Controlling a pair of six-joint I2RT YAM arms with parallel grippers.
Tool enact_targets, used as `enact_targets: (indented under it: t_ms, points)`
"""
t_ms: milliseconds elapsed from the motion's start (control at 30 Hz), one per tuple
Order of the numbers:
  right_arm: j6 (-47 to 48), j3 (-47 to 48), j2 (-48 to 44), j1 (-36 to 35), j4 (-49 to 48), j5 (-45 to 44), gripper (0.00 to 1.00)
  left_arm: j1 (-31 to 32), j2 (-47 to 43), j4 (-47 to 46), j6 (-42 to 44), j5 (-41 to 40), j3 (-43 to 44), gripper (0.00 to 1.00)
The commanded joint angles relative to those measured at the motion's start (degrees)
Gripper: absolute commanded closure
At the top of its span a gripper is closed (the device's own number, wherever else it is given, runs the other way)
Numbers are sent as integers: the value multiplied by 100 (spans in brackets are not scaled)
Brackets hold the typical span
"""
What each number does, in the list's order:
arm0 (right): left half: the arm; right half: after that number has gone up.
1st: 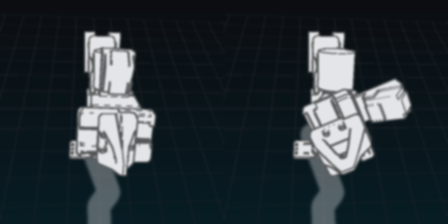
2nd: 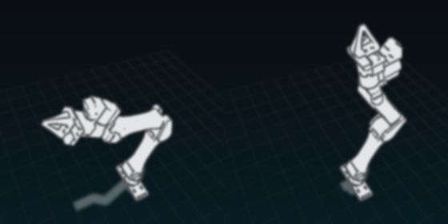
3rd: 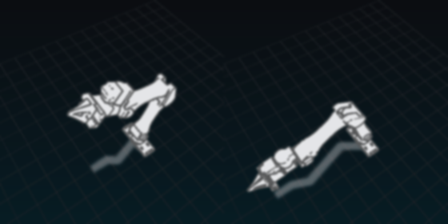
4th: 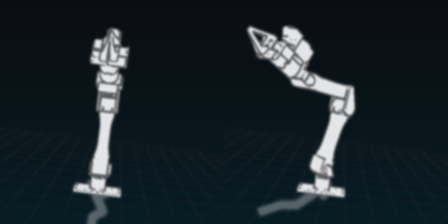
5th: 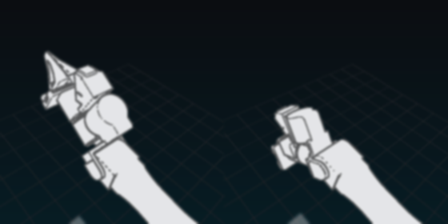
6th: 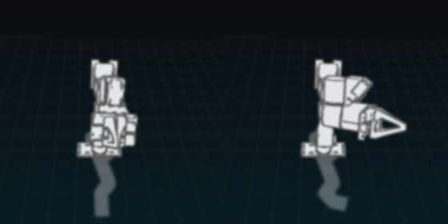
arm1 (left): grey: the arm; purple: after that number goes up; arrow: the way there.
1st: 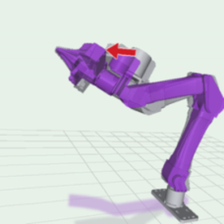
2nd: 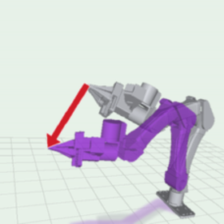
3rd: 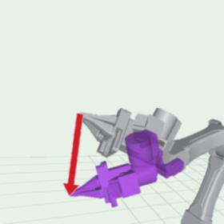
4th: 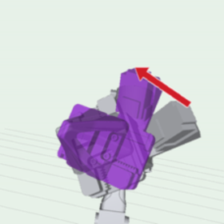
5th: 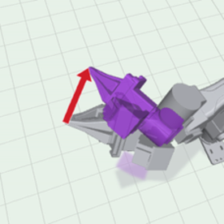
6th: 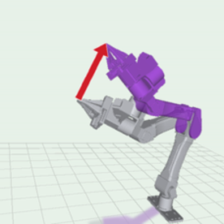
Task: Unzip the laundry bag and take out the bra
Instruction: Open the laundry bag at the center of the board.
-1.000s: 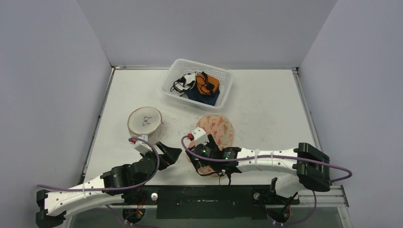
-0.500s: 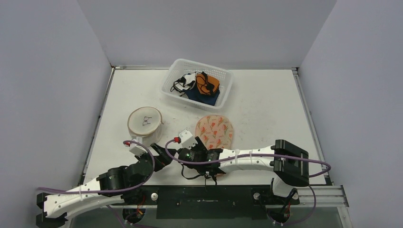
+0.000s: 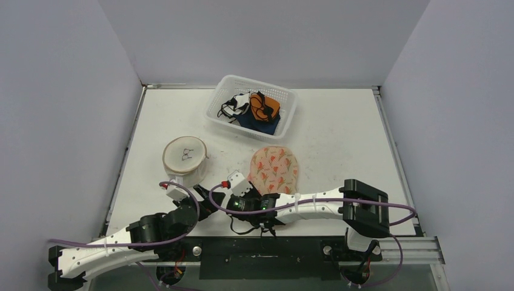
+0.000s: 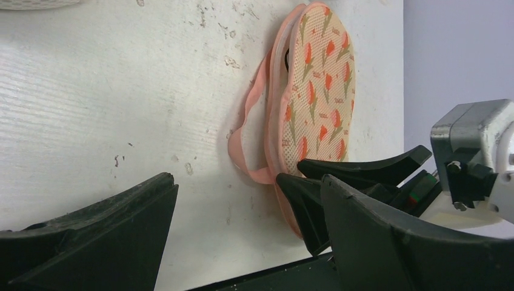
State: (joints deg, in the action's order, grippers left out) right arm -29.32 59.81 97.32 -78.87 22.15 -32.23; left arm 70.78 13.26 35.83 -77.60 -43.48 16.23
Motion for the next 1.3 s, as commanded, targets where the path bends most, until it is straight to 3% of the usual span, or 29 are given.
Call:
enact_targets:
  t_ms: [0, 67, 133, 367, 633, 967, 1267]
  points:
    - [-95, 253, -177, -79, 166, -337, 75, 14, -35, -51, -97, -62, -12, 13]
    - [-127, 259, -258, -99, 220, -383, 88, 18, -30, -87, -94, -72, -27, 13]
    - [-187, 259, -362, -110, 303, -451, 94, 14, 1, -138, -87, -65, -45, 14]
    - [-383, 66, -966, -120, 555, -734, 95, 15, 389, -730, 158, 6, -90, 13]
    - [-1039, -447, -2334, -115, 1223, -1385, 95, -89, 1630, -1987, 827, 245, 118, 12]
    - [-2721, -1482, -4257, -102, 2327, -2244, 95, -1583, 4044, -3590, 1697, 2209, 834, 13]
    - [-3851, -2017, -5155, -50, 3011, -2511, 95, -1944, 5871, -4083, 2283, 2905, 1794, 18]
